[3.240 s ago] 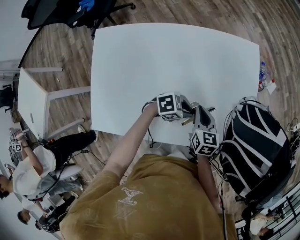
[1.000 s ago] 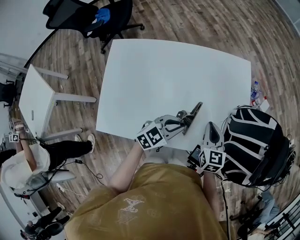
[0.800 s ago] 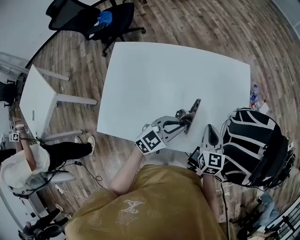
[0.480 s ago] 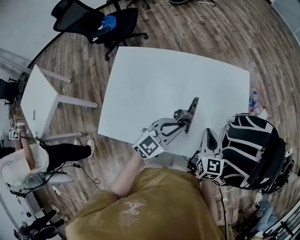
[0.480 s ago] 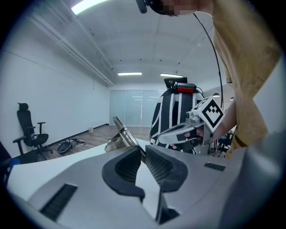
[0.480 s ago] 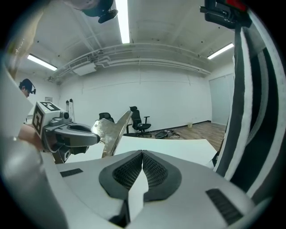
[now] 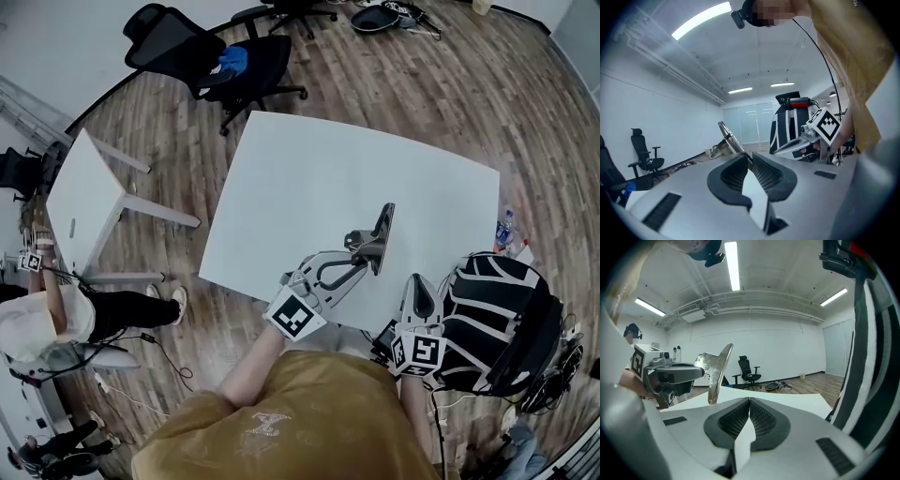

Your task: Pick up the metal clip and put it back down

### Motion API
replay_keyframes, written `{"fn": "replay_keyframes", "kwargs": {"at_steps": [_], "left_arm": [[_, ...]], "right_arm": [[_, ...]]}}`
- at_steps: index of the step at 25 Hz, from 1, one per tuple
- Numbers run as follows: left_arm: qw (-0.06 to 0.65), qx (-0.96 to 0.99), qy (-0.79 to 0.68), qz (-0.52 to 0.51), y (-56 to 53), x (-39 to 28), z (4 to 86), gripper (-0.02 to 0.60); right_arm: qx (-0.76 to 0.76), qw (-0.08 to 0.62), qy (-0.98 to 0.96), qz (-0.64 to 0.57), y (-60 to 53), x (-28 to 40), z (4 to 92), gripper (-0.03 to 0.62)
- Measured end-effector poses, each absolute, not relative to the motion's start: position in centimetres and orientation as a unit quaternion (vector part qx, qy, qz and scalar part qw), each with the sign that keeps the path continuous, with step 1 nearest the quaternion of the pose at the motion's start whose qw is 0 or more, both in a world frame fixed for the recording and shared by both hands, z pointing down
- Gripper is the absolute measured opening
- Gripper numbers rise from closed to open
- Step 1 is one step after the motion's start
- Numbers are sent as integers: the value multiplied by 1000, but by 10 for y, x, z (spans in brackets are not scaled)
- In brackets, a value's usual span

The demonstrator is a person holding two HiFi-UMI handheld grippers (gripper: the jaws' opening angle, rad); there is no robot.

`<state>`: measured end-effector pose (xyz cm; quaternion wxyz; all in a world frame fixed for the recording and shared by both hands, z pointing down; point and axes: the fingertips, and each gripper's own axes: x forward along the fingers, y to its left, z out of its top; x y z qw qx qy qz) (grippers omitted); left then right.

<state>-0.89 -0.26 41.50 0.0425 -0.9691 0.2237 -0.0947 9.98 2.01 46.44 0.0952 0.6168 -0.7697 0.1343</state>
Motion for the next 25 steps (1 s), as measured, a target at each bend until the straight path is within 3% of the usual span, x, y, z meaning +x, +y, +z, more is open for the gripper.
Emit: {"fn": "replay_keyframes", "kwargs": {"at_steps": [25], "left_arm": [[101, -956, 272, -47, 1, -18, 367, 37]], "right_arm": [[609, 84, -780, 116, 17, 90, 445, 9]]}}
